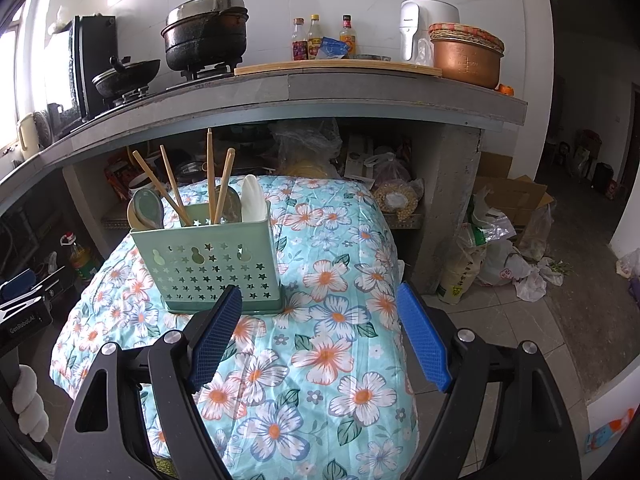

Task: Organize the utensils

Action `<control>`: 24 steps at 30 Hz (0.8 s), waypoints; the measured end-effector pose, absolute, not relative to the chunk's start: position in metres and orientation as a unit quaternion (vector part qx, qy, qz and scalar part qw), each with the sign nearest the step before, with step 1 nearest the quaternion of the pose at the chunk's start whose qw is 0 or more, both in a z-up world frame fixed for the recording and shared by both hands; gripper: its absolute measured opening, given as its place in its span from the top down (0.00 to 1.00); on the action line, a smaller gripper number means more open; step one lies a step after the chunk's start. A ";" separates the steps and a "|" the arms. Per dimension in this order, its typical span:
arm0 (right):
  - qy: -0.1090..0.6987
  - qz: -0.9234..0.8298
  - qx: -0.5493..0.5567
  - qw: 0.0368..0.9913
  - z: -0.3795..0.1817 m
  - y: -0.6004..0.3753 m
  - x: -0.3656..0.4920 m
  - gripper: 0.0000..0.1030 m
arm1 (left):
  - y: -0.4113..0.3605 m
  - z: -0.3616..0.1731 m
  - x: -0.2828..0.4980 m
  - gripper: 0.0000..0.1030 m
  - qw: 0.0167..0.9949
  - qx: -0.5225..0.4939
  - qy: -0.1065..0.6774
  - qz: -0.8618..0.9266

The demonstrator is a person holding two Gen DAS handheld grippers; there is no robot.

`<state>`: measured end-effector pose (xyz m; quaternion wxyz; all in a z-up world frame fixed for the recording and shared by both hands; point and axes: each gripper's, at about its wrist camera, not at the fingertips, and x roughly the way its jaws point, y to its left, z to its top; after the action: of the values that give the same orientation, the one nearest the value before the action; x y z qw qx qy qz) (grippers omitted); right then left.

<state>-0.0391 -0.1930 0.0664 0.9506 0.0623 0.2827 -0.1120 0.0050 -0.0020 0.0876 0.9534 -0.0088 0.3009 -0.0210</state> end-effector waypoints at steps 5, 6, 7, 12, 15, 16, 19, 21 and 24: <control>0.282 -0.112 0.062 0.951 0.066 -0.194 -0.039 0.25 | -0.002 0.087 0.005 0.08 0.953 -0.009 0.301 -0.021; 0.283 -0.112 0.062 0.951 0.066 -0.193 -0.039 0.25 | -0.002 0.087 0.005 0.08 0.953 -0.009 0.301 -0.021; 0.283 -0.112 0.062 0.951 0.066 -0.194 -0.039 0.25 | -0.002 0.087 0.005 0.08 0.953 -0.009 0.301 -0.021; 0.282 -0.112 0.062 0.951 0.066 -0.194 -0.039 0.25 | -0.002 0.087 0.005 0.08 0.953 -0.008 0.301 -0.022; 0.282 -0.112 0.063 0.951 0.066 -0.194 -0.039 0.25 | -0.002 0.086 0.005 0.08 0.953 -0.008 0.301 -0.022; 0.283 -0.112 0.063 0.951 0.066 -0.193 -0.039 0.25 | -0.002 0.086 0.005 0.08 0.953 -0.008 0.301 -0.021; 0.283 -0.111 0.063 0.950 0.067 -0.194 -0.039 0.25 | -0.002 0.086 0.005 0.08 0.953 -0.008 0.301 -0.022; 0.284 -0.110 0.063 0.951 0.067 -0.192 -0.038 0.25 | -0.002 0.086 0.005 0.08 0.953 -0.008 0.301 -0.022; 0.284 -0.109 0.064 0.951 0.067 -0.191 -0.038 0.25 | -0.002 0.086 0.005 0.08 0.953 -0.008 0.301 -0.022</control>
<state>-0.0384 -0.1914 0.0668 0.9506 0.0635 0.2835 -0.1093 0.0051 -0.0020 0.0862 0.9532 -0.0081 0.3013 -0.0218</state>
